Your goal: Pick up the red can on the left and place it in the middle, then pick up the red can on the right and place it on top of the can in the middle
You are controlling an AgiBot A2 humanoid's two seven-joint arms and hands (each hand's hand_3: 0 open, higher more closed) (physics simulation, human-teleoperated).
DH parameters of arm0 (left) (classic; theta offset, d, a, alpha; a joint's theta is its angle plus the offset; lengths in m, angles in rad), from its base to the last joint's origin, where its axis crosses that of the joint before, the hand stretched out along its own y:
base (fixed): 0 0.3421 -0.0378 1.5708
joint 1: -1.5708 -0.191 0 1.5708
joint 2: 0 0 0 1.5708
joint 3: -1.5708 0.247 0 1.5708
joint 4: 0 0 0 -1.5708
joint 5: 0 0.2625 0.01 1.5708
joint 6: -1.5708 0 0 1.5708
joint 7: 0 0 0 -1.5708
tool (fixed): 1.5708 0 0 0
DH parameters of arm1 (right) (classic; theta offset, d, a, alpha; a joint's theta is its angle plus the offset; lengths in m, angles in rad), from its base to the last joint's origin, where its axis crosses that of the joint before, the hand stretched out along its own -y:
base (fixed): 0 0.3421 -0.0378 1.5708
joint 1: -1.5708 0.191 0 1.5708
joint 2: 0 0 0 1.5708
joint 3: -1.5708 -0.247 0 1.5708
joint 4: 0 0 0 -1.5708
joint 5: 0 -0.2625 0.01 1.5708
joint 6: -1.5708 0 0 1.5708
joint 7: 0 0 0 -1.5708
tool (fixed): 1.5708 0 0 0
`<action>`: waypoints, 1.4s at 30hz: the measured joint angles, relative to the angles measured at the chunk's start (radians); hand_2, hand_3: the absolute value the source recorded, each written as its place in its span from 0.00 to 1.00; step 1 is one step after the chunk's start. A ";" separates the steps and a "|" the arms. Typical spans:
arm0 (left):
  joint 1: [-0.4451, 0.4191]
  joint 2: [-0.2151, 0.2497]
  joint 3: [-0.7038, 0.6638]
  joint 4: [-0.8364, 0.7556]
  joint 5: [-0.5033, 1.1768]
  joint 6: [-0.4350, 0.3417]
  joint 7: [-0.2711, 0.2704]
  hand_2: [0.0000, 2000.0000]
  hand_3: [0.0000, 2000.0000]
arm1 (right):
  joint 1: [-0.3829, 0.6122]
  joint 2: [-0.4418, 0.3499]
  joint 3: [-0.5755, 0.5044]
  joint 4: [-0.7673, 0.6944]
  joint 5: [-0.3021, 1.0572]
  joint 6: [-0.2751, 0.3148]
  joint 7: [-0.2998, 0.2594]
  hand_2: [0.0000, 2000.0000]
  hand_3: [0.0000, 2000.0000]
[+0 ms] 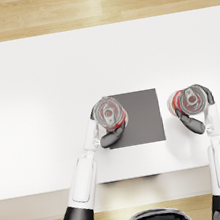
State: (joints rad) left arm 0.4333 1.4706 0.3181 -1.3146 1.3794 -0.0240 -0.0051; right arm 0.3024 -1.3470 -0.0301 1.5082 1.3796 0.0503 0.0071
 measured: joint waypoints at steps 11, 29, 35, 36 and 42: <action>0.081 0.075 0.177 0.228 0.000 -0.009 -0.273 1.00 0.76 | 0.049 -0.025 0.078 0.098 0.000 0.017 0.002 1.00 0.76; 0.088 0.048 0.276 0.298 0.000 0.020 -0.315 0.00 0.00 | 0.124 -0.073 0.156 0.176 0.000 0.026 0.003 1.00 0.76; -0.086 -0.057 0.123 -0.172 0.000 0.023 -0.040 0.00 0.00 | 0.177 -0.103 0.208 0.149 0.000 0.033 -0.267 1.00 0.76; -0.107 -0.068 0.089 -0.228 0.000 0.024 -0.028 0.00 0.00 | 0.186 -0.108 0.215 0.139 0.000 0.031 -0.290 1.00 0.76; -0.177 -0.095 -0.045 -0.393 0.000 0.024 0.001 0.00 0.00 | 0.218 -0.131 0.252 0.081 0.000 0.024 -0.341 1.00 0.76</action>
State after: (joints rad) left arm 0.2563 1.3759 0.2730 -1.7076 1.3790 0.0000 -0.0044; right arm 0.5202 -1.4784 0.2219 1.5893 1.3794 0.0747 -0.3334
